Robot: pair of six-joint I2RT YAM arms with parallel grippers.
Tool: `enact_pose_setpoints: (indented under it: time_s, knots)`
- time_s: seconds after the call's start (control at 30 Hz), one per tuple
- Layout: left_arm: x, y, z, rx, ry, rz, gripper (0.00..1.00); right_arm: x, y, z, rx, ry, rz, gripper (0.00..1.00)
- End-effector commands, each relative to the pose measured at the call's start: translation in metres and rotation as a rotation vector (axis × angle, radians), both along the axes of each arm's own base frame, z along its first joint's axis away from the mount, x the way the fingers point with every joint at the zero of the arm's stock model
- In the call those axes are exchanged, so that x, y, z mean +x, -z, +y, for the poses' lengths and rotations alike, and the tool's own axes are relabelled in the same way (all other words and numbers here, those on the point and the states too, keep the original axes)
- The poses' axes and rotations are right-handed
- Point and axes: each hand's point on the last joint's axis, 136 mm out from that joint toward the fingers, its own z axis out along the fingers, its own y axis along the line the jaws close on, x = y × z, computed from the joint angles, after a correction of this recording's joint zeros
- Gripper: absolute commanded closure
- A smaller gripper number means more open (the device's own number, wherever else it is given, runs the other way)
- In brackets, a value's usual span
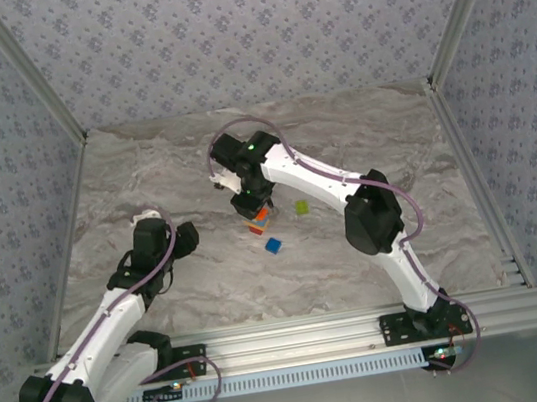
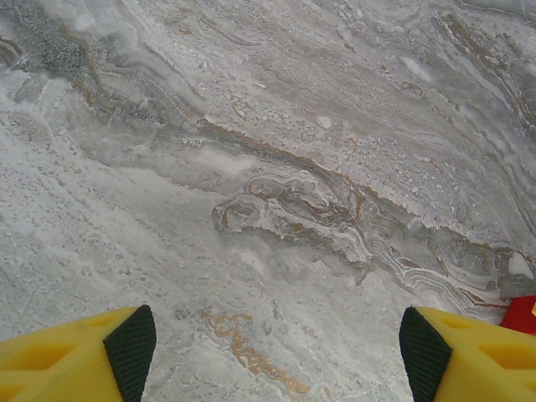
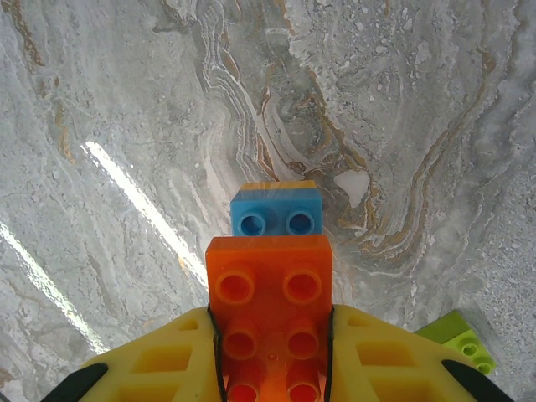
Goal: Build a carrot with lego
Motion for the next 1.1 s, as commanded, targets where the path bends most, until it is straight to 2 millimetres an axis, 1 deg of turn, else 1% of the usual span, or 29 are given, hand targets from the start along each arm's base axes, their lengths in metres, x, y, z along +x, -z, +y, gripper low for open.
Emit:
enact_pose_setpoints:
  time_s: [0.0, 0.17, 0.33, 0.6, 0.83, 1.07]
  knots:
    - [0.003, -0.005, -0.001, -0.003, 0.008, -0.027, 0.21, -0.01, 0.048, -0.002, -0.076, 0.003, 0.099, 0.7]
    - [0.003, -0.004, -0.001, -0.002, 0.008, -0.025, 0.21, -0.011, 0.05, -0.006, -0.087, 0.005, 0.097, 0.7]
    - [0.003, -0.005, -0.001, -0.003, 0.009, -0.026, 0.21, -0.009, 0.053, -0.013, -0.131, -0.007, 0.068, 0.7]
    - [0.003, -0.005, -0.001, -0.002, 0.011, -0.026, 0.21, -0.011, 0.051, -0.014, -0.142, -0.028, 0.057, 0.7]
    - [0.003, -0.005, -0.001, -0.002, 0.01, -0.025, 0.21, -0.019, 0.061, -0.019, -0.151, -0.019, 0.082, 0.71]
    - [0.004, -0.005, -0.001, 0.0, 0.013, -0.025, 0.21, -0.032, 0.084, -0.034, -0.182, 0.006, 0.113, 0.71]
